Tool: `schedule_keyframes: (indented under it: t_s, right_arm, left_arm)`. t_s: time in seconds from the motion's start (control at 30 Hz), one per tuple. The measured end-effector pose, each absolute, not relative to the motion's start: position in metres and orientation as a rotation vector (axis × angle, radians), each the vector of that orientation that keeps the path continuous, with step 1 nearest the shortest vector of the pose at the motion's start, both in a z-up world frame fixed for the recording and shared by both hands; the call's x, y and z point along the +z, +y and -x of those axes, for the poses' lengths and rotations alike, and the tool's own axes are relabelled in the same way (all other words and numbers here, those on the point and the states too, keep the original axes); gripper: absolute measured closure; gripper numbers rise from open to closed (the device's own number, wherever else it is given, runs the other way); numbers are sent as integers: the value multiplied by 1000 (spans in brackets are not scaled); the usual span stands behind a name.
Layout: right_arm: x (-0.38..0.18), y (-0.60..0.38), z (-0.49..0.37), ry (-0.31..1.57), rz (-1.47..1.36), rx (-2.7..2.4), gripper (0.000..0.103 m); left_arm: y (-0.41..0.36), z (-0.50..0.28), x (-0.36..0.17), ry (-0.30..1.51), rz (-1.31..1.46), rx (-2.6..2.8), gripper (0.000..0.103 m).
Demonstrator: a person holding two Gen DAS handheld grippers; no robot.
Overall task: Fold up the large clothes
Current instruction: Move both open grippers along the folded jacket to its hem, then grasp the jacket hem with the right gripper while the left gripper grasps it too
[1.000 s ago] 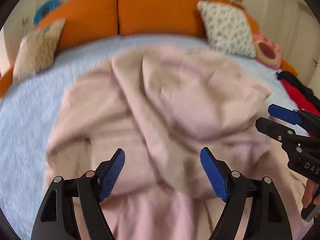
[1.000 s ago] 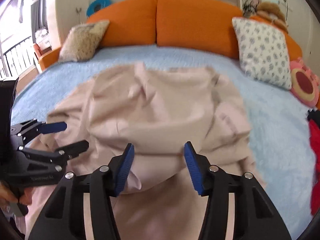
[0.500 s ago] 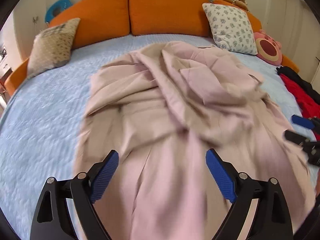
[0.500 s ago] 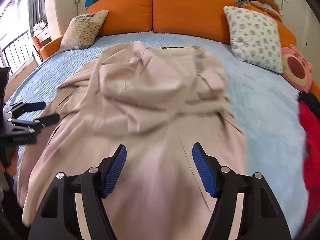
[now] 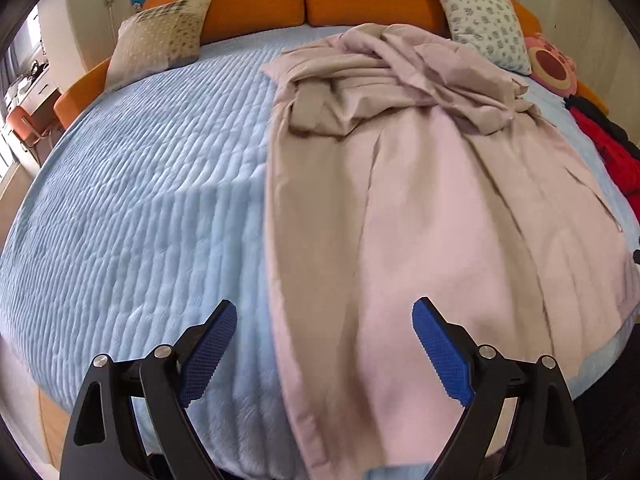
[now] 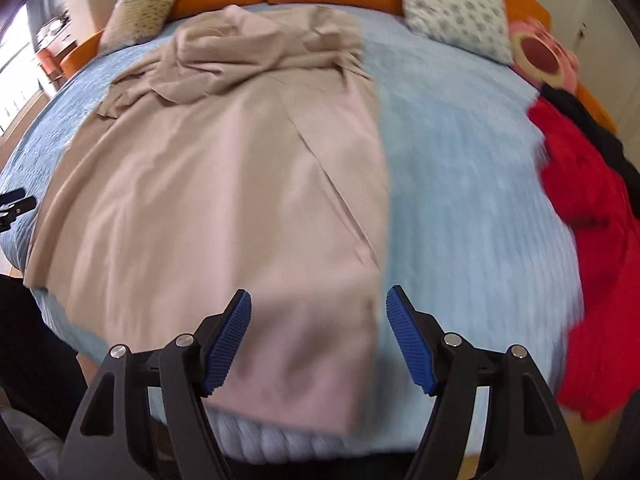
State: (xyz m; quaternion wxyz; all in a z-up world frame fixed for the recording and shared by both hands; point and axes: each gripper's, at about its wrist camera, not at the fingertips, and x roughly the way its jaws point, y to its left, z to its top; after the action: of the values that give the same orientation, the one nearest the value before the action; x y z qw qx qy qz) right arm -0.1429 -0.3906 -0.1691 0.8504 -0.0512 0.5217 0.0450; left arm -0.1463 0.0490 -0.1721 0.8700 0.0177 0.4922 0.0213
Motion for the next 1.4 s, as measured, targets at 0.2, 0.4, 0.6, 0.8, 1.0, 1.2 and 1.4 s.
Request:
schedule_keyframes:
  t_s: [0.2,0.4,0.6,0.8,1.0,1.2,1.4]
  right_arm:
    - [-170,-422,166,1140,66,44,24]
    - [-184,-432,172,1179,4,65,24]
    - [-200,-435,177,1206,-19,75,24]
    - [-206,-437,178,1199,-53,89,22]
    - [-207,-437,177,1203,-45,91,22]
    - [-209,-434,175,1187,-41,103,23]
    - [-208,-435,172,1174,-61,119,23]
  left_arm:
    - [66,169,-176,1083,-78,44,10]
    - [72,174,-204,1172,2,-40,10]
    - [58,179,-227,1201,8,-55,9]
    - [51,191,-232,1181,25,-88,9]
    - [55,203,-225,1165,72,-149,9]
    - [49,204,-227,1151,45,-135,20]
    - [58,201,-223,1155,79,-136,22]
